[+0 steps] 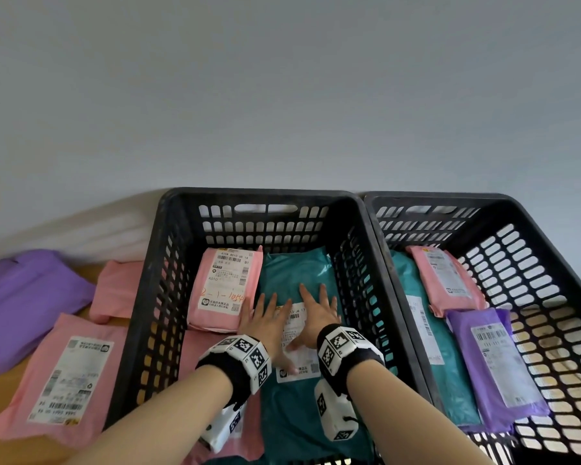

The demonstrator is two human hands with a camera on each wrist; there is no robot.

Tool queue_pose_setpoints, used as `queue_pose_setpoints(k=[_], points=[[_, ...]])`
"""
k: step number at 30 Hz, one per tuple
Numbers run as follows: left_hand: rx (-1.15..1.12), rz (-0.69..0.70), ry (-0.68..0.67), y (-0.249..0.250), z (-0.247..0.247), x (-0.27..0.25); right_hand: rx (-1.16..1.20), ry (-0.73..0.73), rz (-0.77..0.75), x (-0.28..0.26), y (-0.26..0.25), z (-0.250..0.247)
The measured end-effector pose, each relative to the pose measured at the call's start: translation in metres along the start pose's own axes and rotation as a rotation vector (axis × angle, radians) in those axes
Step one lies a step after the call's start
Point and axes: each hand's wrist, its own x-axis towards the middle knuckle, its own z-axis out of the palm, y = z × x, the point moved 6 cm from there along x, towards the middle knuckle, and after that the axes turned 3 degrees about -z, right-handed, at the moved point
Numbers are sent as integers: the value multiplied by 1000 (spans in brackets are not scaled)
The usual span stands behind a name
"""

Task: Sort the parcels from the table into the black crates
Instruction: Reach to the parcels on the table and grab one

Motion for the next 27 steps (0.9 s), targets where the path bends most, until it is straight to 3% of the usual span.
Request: queue_pose_setpoints(k=[13,21,27], points=[[-3,47,-35,-7,25,-33,-10,73,8,-39,1,18],[9,118,-48,6,35,-47,11,34,93,-71,21,36],[2,74,-112,10,41,-44,-55,14,57,-76,34,52]])
